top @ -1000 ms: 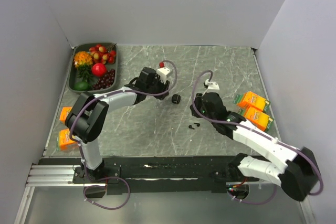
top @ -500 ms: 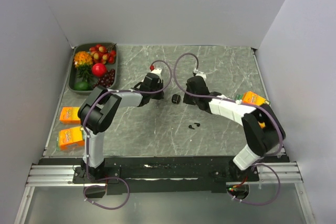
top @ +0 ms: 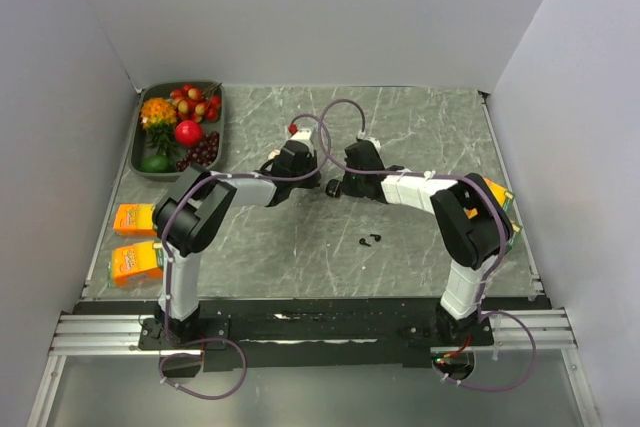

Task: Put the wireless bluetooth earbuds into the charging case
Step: Adjust the charging case at the center of the board.

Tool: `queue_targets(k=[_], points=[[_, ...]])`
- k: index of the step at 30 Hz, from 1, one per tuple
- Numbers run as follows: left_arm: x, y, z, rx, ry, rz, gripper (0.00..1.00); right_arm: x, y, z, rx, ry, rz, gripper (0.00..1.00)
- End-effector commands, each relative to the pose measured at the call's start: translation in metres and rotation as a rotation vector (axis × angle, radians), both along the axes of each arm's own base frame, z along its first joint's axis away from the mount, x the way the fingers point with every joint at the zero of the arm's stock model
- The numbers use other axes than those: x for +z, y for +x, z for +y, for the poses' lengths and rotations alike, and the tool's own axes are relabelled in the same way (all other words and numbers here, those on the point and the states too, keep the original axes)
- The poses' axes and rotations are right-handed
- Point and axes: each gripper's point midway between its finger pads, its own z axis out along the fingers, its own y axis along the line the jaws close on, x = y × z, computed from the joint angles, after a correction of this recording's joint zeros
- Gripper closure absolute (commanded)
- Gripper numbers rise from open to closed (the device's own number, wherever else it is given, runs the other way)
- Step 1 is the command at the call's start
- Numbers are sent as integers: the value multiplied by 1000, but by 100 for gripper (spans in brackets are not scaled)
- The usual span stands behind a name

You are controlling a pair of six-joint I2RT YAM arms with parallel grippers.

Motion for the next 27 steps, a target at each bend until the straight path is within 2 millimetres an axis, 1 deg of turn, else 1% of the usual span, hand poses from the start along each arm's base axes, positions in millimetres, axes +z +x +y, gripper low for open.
queue_targets(k=[1,2,6,10,14,16,17,18,20,21,23,25,26,27], points=[[14,-1,-22,-24,-83,-38,99,8,21,-1,-29,13,-30,100],[14,-4,-26,-34,-95,-33,99,4,21,-1,-26,8,-22,100],[19,-13,-32,-44,-126,-35,99,5,25,2,-11,26,-37,100],[14,-29,-36,-66,-148,-11,99,5,29,5,11,25,-42,100],[9,-41,-42,-75,-161,9,99,7,32,8,38,25,-53,100],[6,-47,-41,-70,-176,28,99,8,33,10,55,27,-56,100],[9,-48,-42,-69,-186,23,99,9,35,12,59,29,-59,100],[6,-52,-41,-68,-186,31,99,9,37,11,61,29,-60,100],[9,-56,-40,-58,-193,33,99,10,38,15,77,38,-60,100],[7,-60,-39,-59,-192,42,99,11,39,16,80,40,-61,100],[14,-61,-37,-36,-194,31,99,10,39,16,81,36,-61,100],[13,-66,-34,-22,-188,33,99,13,40,16,81,40,-67,100],[19,-67,-33,-16,-189,24,99,13,39,14,81,37,-65,100],[14,-72,-29,-8,-170,37,99,14,38,13,76,34,-65,100]])
